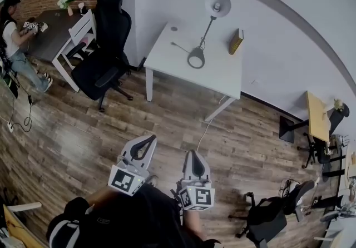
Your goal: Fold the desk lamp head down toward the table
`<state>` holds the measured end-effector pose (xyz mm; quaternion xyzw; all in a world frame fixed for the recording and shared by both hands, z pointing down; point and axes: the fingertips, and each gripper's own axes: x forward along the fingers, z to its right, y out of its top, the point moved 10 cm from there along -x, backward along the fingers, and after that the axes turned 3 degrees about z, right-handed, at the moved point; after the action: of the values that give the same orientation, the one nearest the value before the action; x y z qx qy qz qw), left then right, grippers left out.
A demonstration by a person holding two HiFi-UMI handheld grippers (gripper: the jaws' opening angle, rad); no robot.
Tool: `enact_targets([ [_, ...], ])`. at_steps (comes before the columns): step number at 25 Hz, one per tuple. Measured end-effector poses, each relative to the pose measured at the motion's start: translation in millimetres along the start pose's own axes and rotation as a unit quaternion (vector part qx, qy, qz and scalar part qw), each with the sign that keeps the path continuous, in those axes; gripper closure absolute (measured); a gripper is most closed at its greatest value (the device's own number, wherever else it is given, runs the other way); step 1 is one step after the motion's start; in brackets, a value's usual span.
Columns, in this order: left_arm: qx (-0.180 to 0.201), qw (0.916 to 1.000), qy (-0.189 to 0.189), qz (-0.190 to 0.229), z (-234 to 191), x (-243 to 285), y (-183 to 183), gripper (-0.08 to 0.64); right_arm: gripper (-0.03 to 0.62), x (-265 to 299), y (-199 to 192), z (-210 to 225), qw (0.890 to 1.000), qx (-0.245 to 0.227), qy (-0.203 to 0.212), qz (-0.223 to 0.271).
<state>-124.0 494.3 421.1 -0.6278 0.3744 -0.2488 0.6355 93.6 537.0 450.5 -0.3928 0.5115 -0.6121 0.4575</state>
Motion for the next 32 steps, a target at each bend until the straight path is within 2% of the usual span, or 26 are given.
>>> enact_targets([
  [5,0.000,1.0000,0.005,-0.007,-9,18,-9,0.535,0.581,17,-1,11,1.000,0.001,0.002,-0.002],
  [12,-0.015,0.9999,0.004,-0.003,-42,60,-25,0.535,0.581,65,-2,27,1.000,-0.006,-0.005,-0.010],
  [21,-0.025,0.9997,-0.005,0.003,-130,150,-33,0.535,0.581,182,6,42,0.999,-0.022,-0.013,-0.024],
  [32,-0.039,0.9978,-0.053,0.002,-233,249,-33,0.535,0.581,315,22,47,0.998,-0.034,-0.051,-0.018],
])
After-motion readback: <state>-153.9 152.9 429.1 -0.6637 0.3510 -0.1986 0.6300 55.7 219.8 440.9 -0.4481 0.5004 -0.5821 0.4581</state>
